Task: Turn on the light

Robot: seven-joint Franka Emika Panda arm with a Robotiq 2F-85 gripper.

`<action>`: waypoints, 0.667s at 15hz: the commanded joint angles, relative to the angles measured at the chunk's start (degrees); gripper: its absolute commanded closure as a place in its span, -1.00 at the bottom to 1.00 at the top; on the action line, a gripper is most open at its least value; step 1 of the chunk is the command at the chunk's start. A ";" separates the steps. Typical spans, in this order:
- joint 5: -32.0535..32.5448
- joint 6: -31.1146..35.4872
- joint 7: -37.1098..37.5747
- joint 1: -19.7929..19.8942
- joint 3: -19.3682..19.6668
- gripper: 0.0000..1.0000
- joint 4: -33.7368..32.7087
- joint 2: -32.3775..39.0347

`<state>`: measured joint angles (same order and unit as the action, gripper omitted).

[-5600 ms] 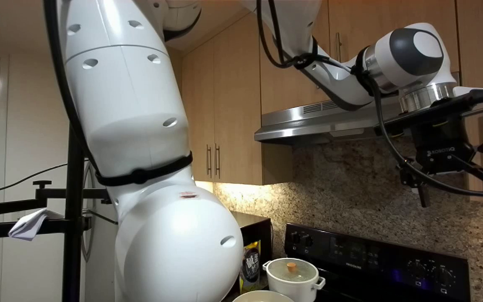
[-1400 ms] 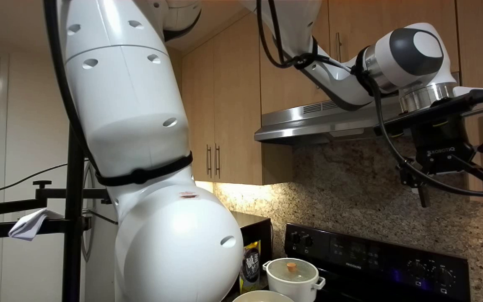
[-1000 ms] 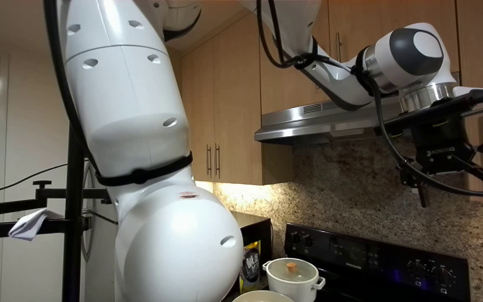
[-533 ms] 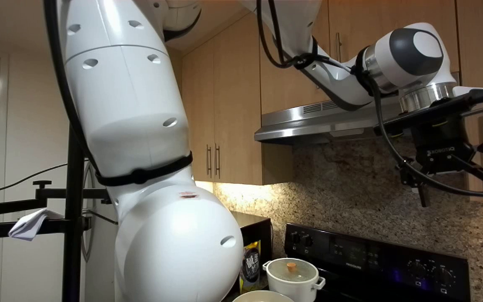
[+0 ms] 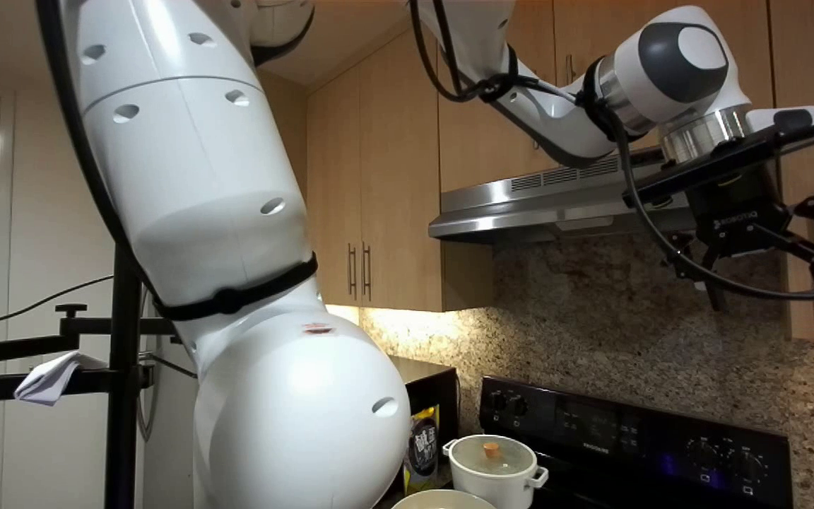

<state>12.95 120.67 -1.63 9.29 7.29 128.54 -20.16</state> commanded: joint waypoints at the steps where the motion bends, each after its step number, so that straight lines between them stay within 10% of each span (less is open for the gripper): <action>1: 4.68 0.68 -6.31 0.39 0.54 -1.00 3.01 -6.90; 10: 6.74 8.01 -26.82 -3.19 6.15 -1.00 1.79 -15.21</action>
<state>19.96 125.27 -21.94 8.47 11.76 129.42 -32.56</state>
